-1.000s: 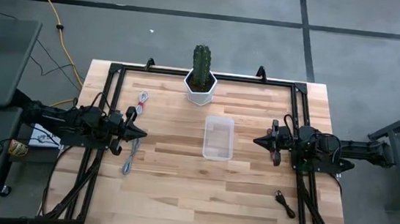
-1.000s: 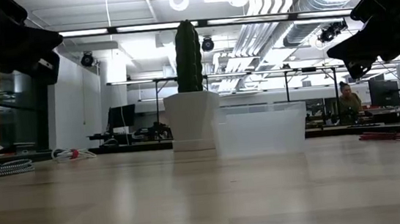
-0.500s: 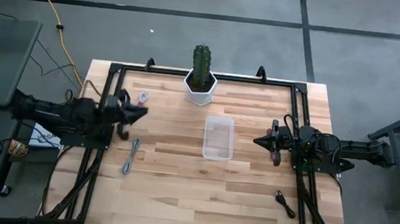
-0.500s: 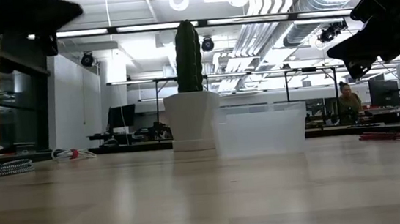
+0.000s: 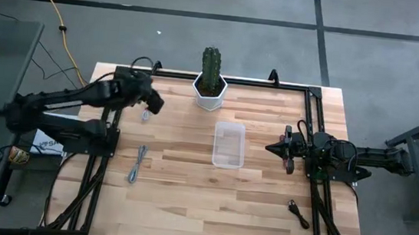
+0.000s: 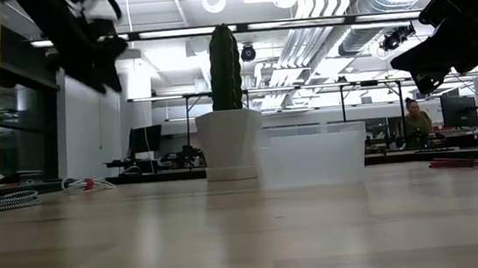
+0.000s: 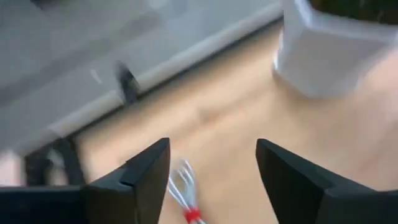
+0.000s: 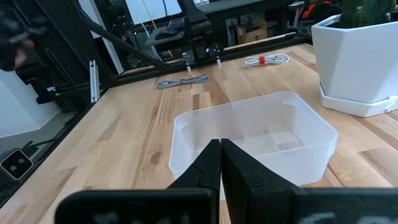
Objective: Pick and place USB-C Cables
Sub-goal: Put the white charger cable into the transparent bin
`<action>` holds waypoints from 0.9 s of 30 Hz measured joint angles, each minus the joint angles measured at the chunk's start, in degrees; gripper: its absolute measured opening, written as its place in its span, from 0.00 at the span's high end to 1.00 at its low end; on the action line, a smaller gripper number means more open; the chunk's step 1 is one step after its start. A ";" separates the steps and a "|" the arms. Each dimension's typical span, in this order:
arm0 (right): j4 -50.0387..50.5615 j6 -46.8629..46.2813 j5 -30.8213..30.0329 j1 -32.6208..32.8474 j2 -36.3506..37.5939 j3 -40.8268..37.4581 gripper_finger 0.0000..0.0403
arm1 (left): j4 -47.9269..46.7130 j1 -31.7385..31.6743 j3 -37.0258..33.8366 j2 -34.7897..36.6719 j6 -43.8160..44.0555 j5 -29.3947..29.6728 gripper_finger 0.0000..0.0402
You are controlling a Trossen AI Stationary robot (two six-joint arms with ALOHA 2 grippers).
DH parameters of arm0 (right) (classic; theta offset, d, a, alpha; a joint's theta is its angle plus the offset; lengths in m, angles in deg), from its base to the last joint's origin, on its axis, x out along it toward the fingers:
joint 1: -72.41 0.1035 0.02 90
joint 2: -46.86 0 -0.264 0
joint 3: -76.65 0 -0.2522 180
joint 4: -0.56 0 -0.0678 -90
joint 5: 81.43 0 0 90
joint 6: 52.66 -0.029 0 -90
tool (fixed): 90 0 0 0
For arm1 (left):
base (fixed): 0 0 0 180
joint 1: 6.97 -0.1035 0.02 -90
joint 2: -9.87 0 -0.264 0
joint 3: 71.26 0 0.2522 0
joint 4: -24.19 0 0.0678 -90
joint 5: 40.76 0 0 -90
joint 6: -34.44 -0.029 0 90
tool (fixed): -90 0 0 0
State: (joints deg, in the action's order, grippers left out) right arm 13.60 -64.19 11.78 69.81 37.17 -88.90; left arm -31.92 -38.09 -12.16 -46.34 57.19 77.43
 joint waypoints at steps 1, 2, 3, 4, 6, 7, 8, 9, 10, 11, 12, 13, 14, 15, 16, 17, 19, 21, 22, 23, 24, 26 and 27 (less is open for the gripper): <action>-0.01 0.00 0.01 0.02 0.00 -0.01 1.00 | -0.06 -1.79 -0.30 -1.66 1.12 -3.21 0.43; -0.01 0.00 0.00 0.01 0.00 -0.02 1.00 | -0.26 -3.36 -0.66 -3.35 2.28 -5.75 0.41; 0.01 0.00 0.02 0.00 -0.01 0.00 1.00 | -0.46 -4.80 -1.01 -5.12 3.22 -8.02 0.40; 0.01 0.00 0.02 0.02 -0.01 -0.02 1.00 | -0.44 -5.96 -1.35 -6.75 3.70 -9.62 0.40; -0.01 0.00 0.01 0.02 0.00 0.00 1.00 | -1.57 -7.96 -1.72 -10.04 4.10 -10.84 0.39; 0.01 0.00 0.00 0.02 -0.01 -0.01 1.00 | -2.34 -8.82 -1.79 -11.64 4.46 -10.89 0.39; 0.01 0.00 0.01 -0.01 0.00 0.00 1.00 | -3.29 -9.57 -1.82 -13.22 5.04 -10.90 0.39; 0.00 0.00 0.01 0.02 0.00 -0.02 1.00 | -4.11 -10.23 -1.85 -14.76 5.53 -10.87 0.39; 0.01 0.00 0.02 0.00 -0.01 0.00 1.00 | -4.45 -10.80 -1.85 -16.22 5.66 -10.86 0.39; -0.01 0.00 0.00 0.00 -0.01 0.00 1.00 | -4.40 -11.37 -1.85 -17.66 5.69 -10.86 0.39; 0.01 0.00 0.02 0.01 -0.01 -0.01 1.00 | -4.37 -11.84 -1.85 -18.82 5.76 -10.86 0.39; 0.01 0.00 -0.01 0.02 -0.01 -0.02 1.00 | -4.27 -12.28 -1.85 -19.99 5.93 -10.88 0.39; -0.01 0.00 0.02 0.00 0.01 -0.02 1.00 | -4.06 -12.69 -1.85 -21.18 6.07 -10.89 0.39; 0.01 0.00 0.00 0.00 -0.01 -0.01 1.00 | -3.98 -13.11 -1.85 -22.39 6.17 -10.99 0.39; 0.01 0.00 0.00 0.02 0.01 -0.01 1.00 | -3.98 -13.52 -1.85 -23.48 6.17 -11.12 0.39; 0.00 0.00 0.01 0.02 0.01 -0.01 1.00 | -3.98 -13.94 -1.85 -24.51 6.17 -11.31 0.39; 0.00 0.00 0.01 0.02 0.01 0.00 1.00 | -3.98 -14.96 -1.87 -26.52 6.19 -12.82 0.39; 0.01 0.00 0.02 0.01 -0.01 0.00 1.00 | -3.81 -15.81 -1.88 -28.23 5.99 -15.44 0.39; 0.00 0.00 -0.01 0.01 0.00 -0.01 1.00 | -3.58 -16.17 -1.89 -29.05 5.84 -16.48 0.39; -0.01 0.00 0.02 0.02 -0.01 -0.02 1.00 | -3.35 -16.48 -1.89 -29.67 5.78 -17.06 0.39; -0.01 0.00 0.02 0.02 0.01 -0.02 1.00 | -2.96 -16.73 -1.89 -30.22 5.81 -17.22 0.39; 0.01 0.00 0.01 0.00 -0.01 0.00 1.00 | -1.96 -17.24 -1.89 -31.31 6.22 -17.26 0.39; 0.01 0.00 0.00 0.00 0.00 0.00 1.00 | -1.64 -17.41 -1.92 -31.74 6.51 -17.25 0.39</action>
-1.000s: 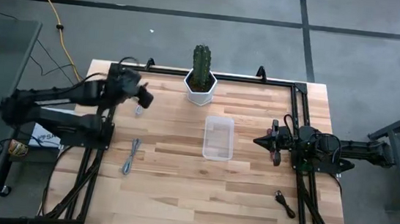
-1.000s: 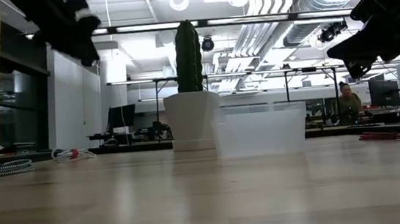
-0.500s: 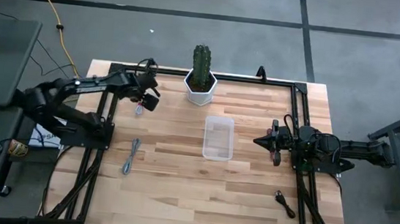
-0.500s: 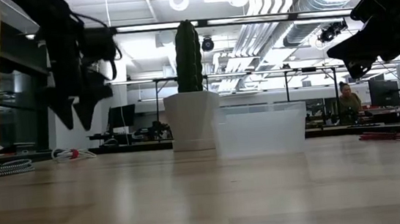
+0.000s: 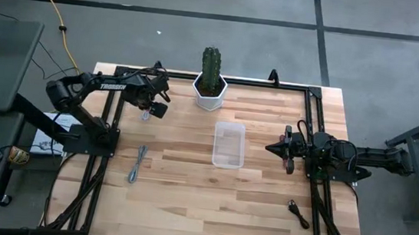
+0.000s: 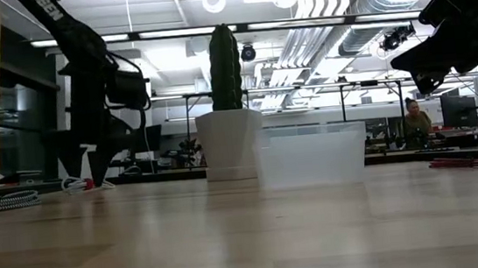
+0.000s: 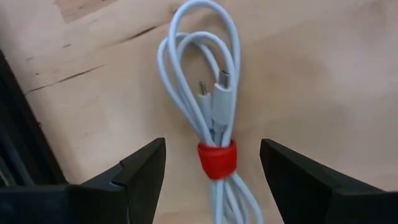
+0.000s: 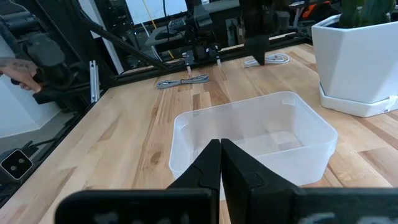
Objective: Pick and place USB-C Cables
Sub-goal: Put the white charger cable into the transparent bin
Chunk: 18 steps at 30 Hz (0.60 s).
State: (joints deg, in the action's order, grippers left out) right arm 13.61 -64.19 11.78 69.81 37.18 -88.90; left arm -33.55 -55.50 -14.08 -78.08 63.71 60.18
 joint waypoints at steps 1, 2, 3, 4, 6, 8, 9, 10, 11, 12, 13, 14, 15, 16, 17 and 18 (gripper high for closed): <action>0.00 0.00 0.01 0.00 0.01 0.00 1.00 | 0.67 -0.16 0.00 -0.43 0.16 0.00 0.39; 0.00 0.00 0.01 0.01 -0.01 -0.01 1.00 | 1.40 -0.29 0.00 -0.79 0.35 0.00 0.39; -0.01 0.00 0.00 0.00 0.00 0.00 1.00 | 1.72 -0.29 0.00 -1.18 0.63 0.02 0.39; -0.02 -0.02 0.01 0.01 -0.01 -0.02 1.00 | 1.83 -0.27 0.00 -1.50 1.07 0.20 0.39; 0.00 0.00 -0.01 0.00 0.00 0.00 1.00 | 1.85 -0.07 0.00 -1.66 1.60 0.92 0.39; -0.02 0.00 -0.01 0.00 -0.01 -0.02 1.00 | 1.89 -0.05 0.02 -1.78 1.64 1.03 0.39; 0.00 0.00 0.00 0.01 -0.01 0.00 1.00 | 1.86 -0.05 0.02 -1.78 1.86 1.01 0.40; 0.00 0.00 0.00 0.01 0.00 0.00 1.00 | 1.79 -0.05 0.02 -1.78 2.25 1.03 0.40; -0.01 0.00 -0.01 0.01 -0.01 -0.02 1.00 | 1.77 -0.05 0.02 -1.78 2.69 1.00 0.41; -0.02 0.00 -0.01 -0.01 -0.01 -0.02 1.00 | 1.77 -0.05 0.02 -1.78 3.10 0.97 0.42; 0.00 0.00 -0.01 0.01 -0.01 -0.01 1.00 | 1.77 -0.04 0.02 -1.78 3.39 0.90 0.44; 0.00 0.00 -0.01 0.01 -0.01 -0.01 1.00 | 1.77 0.13 0.02 -1.80 3.54 0.91 0.46; -0.01 0.00 0.00 0.01 -0.01 -0.01 1.00 | 1.72 0.33 0.02 -1.82 3.57 1.02 0.49; 0.00 0.00 0.01 0.00 0.01 -0.01 1.00 | 1.69 0.64 0.02 -1.82 3.57 1.04 0.52; 0.00 0.00 0.00 0.01 -0.01 0.00 1.00 | 1.51 0.95 0.01 -1.83 3.57 1.03 0.55; 0.00 0.00 0.01 0.01 -0.01 -0.01 1.00 | 1.41 1.24 0.01 -1.85 3.53 0.85 0.59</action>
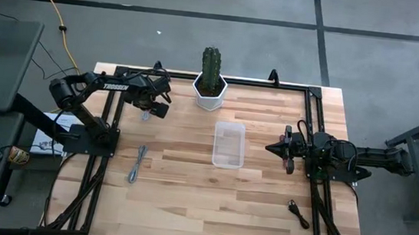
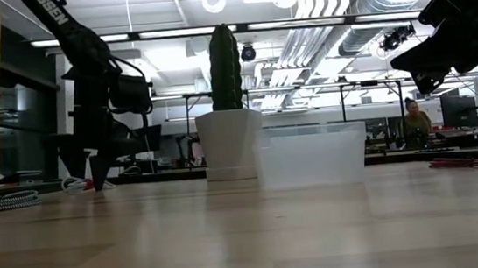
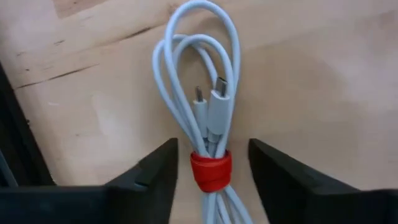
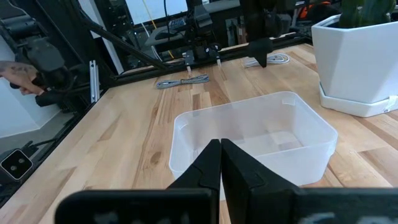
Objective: Pick and place USB-C Cables
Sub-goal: Put the white charger cable into the transparent bin
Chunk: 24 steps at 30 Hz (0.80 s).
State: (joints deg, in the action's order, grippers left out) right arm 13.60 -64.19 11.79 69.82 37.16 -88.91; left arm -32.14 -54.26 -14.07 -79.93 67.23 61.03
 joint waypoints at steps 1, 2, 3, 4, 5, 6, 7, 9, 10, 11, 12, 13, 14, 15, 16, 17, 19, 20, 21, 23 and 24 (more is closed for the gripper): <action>0.00 0.00 -0.01 -0.01 0.01 0.01 1.00 | 0.01 0.30 0.00 0.00 -0.31 -0.14 0.62; 0.01 0.00 0.00 0.00 0.00 0.01 1.00 | 0.03 0.63 -0.01 0.00 -0.60 -0.22 0.66; 0.01 0.00 0.00 0.00 0.01 -0.01 1.00 | 0.02 0.90 -0.01 0.00 -1.00 -0.22 0.70; 0.01 0.00 0.00 -0.02 0.00 0.01 1.00 | 0.00 1.10 0.00 0.00 -1.22 -0.24 0.74; 0.01 0.00 0.00 0.00 0.00 0.02 1.00 | -0.08 1.34 0.01 0.00 -1.32 -0.29 0.78; -0.01 0.00 -0.02 -0.01 0.00 0.02 1.00 | -0.11 1.47 -0.01 0.00 -1.54 -0.38 0.82; -0.01 0.00 -0.01 0.00 0.01 0.00 1.00 | -0.35 1.64 0.01 0.00 -2.12 -0.48 0.86; -0.01 0.00 0.00 -0.02 0.02 0.01 1.00 | -1.70 1.98 0.31 0.04 -4.84 -1.09 0.93; 0.00 -0.01 -0.01 0.00 0.01 -0.01 1.00 | -2.50 2.25 0.46 0.27 -5.63 -1.07 0.96; -0.01 0.00 -0.02 -0.02 0.01 0.00 1.00 | -3.23 2.60 0.53 0.76 -6.19 -1.09 0.97; 0.00 0.00 -0.01 -0.01 0.00 -0.01 1.00 | -3.48 3.05 0.55 1.39 -6.50 -1.08 0.98; 0.00 0.00 0.00 -0.01 0.01 -0.01 1.00 | -3.49 3.47 0.56 2.18 -6.80 -1.18 0.98; 0.01 0.00 -0.02 -0.01 0.01 0.00 1.00 | -3.62 3.91 0.56 3.22 -7.39 -1.25 0.97; 0.01 0.00 0.00 -0.02 0.00 0.01 1.00 | -3.84 4.41 0.56 4.51 -7.86 -1.27 0.96; 0.01 0.00 -0.02 0.00 0.00 -0.01 1.00 | -3.93 5.05 0.58 6.11 -8.03 -1.31 0.96; -0.01 0.00 0.00 0.00 0.00 0.01 1.00 | -3.88 5.80 0.60 7.71 -8.11 -1.39 0.96; -0.02 0.00 -0.01 0.00 0.02 0.01 1.00 | -3.42 7.98 0.60 11.99 -8.72 -1.74 0.96; 0.00 0.00 -0.01 -0.01 0.01 0.00 1.00 | -2.39 9.42 0.60 14.36 -9.97 -2.09 0.96; 0.01 0.00 -0.02 -0.01 0.00 0.02 1.00 | -0.80 11.23 0.52 16.81 -11.43 -2.91 0.96; 0.00 0.00 0.00 0.00 0.00 0.00 1.00 | 3.08 15.29 0.46 21.54 -14.11 -5.06 0.97; -0.01 0.00 -0.02 -0.02 0.00 -0.01 1.00 | 5.62 17.59 0.43 23.66 -15.01 -5.79 0.97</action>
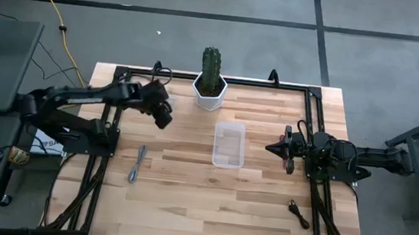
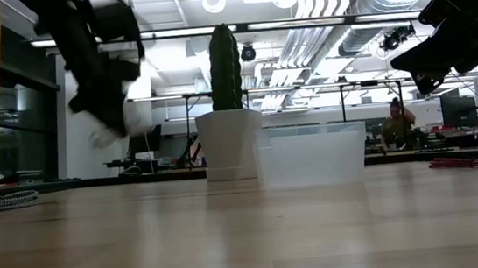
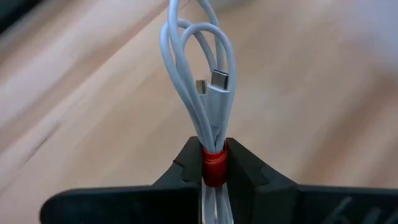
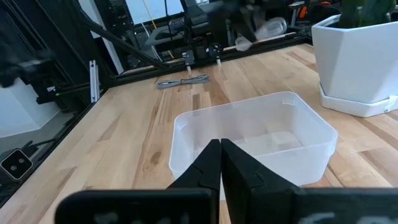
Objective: Pick and place USB-C Cables
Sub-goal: Put the white charger cable into the transparent bin
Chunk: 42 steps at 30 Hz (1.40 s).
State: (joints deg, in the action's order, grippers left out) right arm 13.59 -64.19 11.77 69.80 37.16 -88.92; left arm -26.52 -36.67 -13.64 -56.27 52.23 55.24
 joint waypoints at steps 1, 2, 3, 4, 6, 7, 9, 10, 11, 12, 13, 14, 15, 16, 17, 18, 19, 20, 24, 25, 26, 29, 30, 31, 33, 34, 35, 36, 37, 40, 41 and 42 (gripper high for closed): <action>0.01 0.00 0.01 0.01 0.02 0.01 1.00 | 3.14 2.56 0.00 2.07 -0.96 -0.12 0.96; 0.02 0.00 0.02 0.00 0.02 0.02 1.00 | 6.80 5.09 0.00 3.81 -2.11 0.00 0.96; 0.01 0.00 0.01 0.02 0.01 0.01 1.00 | 10.95 7.92 0.00 5.33 -3.31 0.23 0.96; 0.00 0.00 0.01 0.02 0.00 0.00 1.00 | 15.28 10.52 0.00 6.52 -4.44 0.44 0.96; 0.02 0.00 0.02 0.02 0.01 0.01 1.00 | 23.74 15.66 0.00 7.91 -6.97 0.66 0.96; 0.01 0.00 0.00 0.02 0.00 0.00 1.00 | 27.97 18.25 0.00 8.12 -8.34 0.66 0.96; 0.00 0.00 0.02 0.01 0.01 0.00 1.00 | 35.19 22.98 0.00 7.82 -11.32 0.68 0.96; 0.00 0.00 0.02 0.02 0.02 0.00 1.00 | 38.50 25.21 0.00 7.21 -12.84 0.67 0.96; 0.02 0.00 0.02 0.02 0.00 0.02 1.00 | 41.48 27.25 -0.01 6.44 -14.20 0.68 0.96; 0.00 0.00 0.00 0.02 0.01 0.02 1.00 | 45.01 29.21 -0.51 5.51 -15.62 0.71 0.96; 0.01 0.00 0.00 0.02 0.02 0.01 1.00 | 50.00 31.04 -1.70 4.35 -17.16 1.01 0.96; 0.02 0.00 0.02 0.02 0.01 0.01 1.00 | 55.61 32.63 -3.65 3.32 -18.59 1.57 0.96; 0.01 0.00 0.02 0.01 0.00 0.00 1.00 | 60.87 33.80 -6.06 2.29 -19.60 2.28 0.96; 0.01 0.00 0.00 0.00 0.02 0.02 1.00 | 66.13 34.71 -8.65 1.41 -19.89 2.88 0.96; 0.02 0.00 0.00 0.02 0.00 0.02 1.00 | 71.91 35.07 -11.34 0.63 -19.90 3.21 0.96; 0.02 0.00 0.00 0.02 0.00 0.00 1.00 | 77.84 35.11 -14.06 -0.07 -19.75 3.41 0.96; 0.00 0.00 0.02 0.01 0.02 0.00 1.00 | 82.99 35.02 -16.65 -0.67 -19.15 3.59 0.96; 0.01 0.00 0.00 0.00 0.00 0.01 1.00 | 87.20 34.87 -19.35 -1.07 -18.06 3.77 0.96; 0.01 0.00 0.02 0.02 0.02 0.01 1.00 | 97.70 34.20 -26.04 -1.31 -15.04 3.83 0.96; 0.00 0.00 0.02 0.01 0.02 0.02 1.00 | 97.98 34.19 -26.82 -0.86 -15.01 3.93 0.96; 0.00 0.00 0.00 0.01 0.01 0.01 1.00 | 97.64 34.21 -27.30 -0.43 -15.14 4.44 0.96; 0.01 0.00 0.02 0.02 0.01 0.02 1.00 | 95.93 34.19 -27.43 -0.05 -16.70 8.04 0.96; 0.00 0.00 0.02 0.02 0.00 0.00 1.00 | 95.45 34.16 -27.43 -0.07 -17.01 9.36 0.96; 0.02 0.00 0.00 0.02 0.00 0.00 1.00 | 95.24 34.14 -27.43 -0.07 -17.39 10.09 0.96; 0.01 0.00 0.01 0.01 0.01 0.01 1.00 | 94.97 34.12 -27.43 -0.07 -18.36 10.35 0.96; 0.02 0.00 0.02 0.01 0.02 0.01 1.00 | 94.72 34.16 -27.43 -0.07 -18.76 10.32 0.96; 0.01 0.00 0.02 0.01 0.00 0.01 1.00 | 94.64 34.16 -27.43 -0.07 -19.40 10.30 0.96; 0.01 0.04 0.00 0.02 0.00 0.01 1.00 | 94.66 34.13 -27.43 -0.07 -20.31 10.28 0.96; 0.02 0.64 0.00 0.02 0.00 0.02 1.00 | 94.66 33.99 -27.43 -0.07 -21.32 10.28 0.96; 0.02 1.47 0.00 0.02 0.02 0.01 1.00 | 94.64 33.25 -27.43 -0.07 -23.80 10.30 0.96; 0.01 1.26 0.00 0.02 0.02 0.02 1.00 | 94.63 32.92 -27.43 -0.07 -23.89 10.28 0.96; 0.01 1.27 -0.01 0.02 0.01 0.01 1.00 | 94.62 32.57 -27.43 -0.07 -23.88 10.17 0.96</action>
State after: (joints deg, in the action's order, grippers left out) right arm 13.60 -62.91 11.76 69.82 37.17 -88.91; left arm 68.10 -4.10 -41.07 -56.34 28.35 65.41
